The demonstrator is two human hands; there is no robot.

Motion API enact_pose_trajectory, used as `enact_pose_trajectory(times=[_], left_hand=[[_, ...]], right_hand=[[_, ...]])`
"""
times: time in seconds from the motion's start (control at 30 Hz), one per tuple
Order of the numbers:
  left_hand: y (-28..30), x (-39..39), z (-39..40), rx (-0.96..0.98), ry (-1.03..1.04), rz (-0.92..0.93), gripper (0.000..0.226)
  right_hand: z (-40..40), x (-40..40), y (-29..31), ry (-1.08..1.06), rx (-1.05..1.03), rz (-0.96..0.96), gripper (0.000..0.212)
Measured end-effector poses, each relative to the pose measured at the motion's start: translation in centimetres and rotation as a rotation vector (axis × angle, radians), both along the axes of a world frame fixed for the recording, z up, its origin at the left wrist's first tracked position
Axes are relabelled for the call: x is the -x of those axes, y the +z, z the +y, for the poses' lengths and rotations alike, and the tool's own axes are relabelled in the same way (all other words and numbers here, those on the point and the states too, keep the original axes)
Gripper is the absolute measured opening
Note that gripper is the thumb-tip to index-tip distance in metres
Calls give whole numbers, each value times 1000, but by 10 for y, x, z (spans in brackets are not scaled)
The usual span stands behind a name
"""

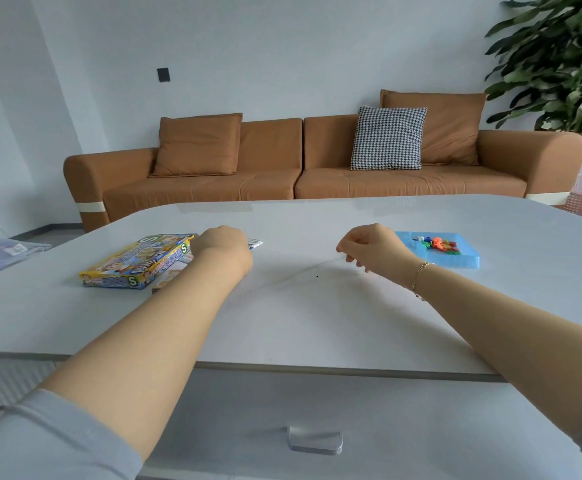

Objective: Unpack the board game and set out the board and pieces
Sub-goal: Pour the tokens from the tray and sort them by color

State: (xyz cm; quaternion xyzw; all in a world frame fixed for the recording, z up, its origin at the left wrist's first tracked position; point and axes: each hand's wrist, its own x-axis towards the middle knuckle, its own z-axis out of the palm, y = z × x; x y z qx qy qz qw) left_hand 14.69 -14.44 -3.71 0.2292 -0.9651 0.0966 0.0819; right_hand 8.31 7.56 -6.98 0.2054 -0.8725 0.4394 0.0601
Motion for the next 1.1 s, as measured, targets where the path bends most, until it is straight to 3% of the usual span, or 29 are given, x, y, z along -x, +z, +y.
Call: enact_pose_trajectory(times=[0.13, 0.23, 0.4, 0.53, 0.77, 0.9, 0.97, 1.1], left_hand=[[7, 4, 24, 39, -121, 129, 30], [6, 14, 52, -32, -261, 181, 31], [-2, 35, 103, -273, -436, 246, 28], [-13, 50, 138, -418, -524, 285, 28], [-39, 77, 151, -427, -558, 243, 28], [-43, 83, 134, -425, -531, 251, 27], [-40, 82, 121, -423, -507, 245, 22], [-38, 80, 98, -444, -477, 238, 17]], right_hand=[[28, 6, 20, -115, -257, 301, 19], [57, 19, 30, -267, -283, 375, 20], [90, 27, 15, -389, -419, 185, 19], [100, 30, 3, -418, -454, 163, 23], [101, 27, 2, -215, -300, 70, 22], [97, 16, 23, -55, -112, -115, 20], [97, 17, 29, -71, -76, -88, 19], [96, 29, 22, -278, -250, 45, 25]])
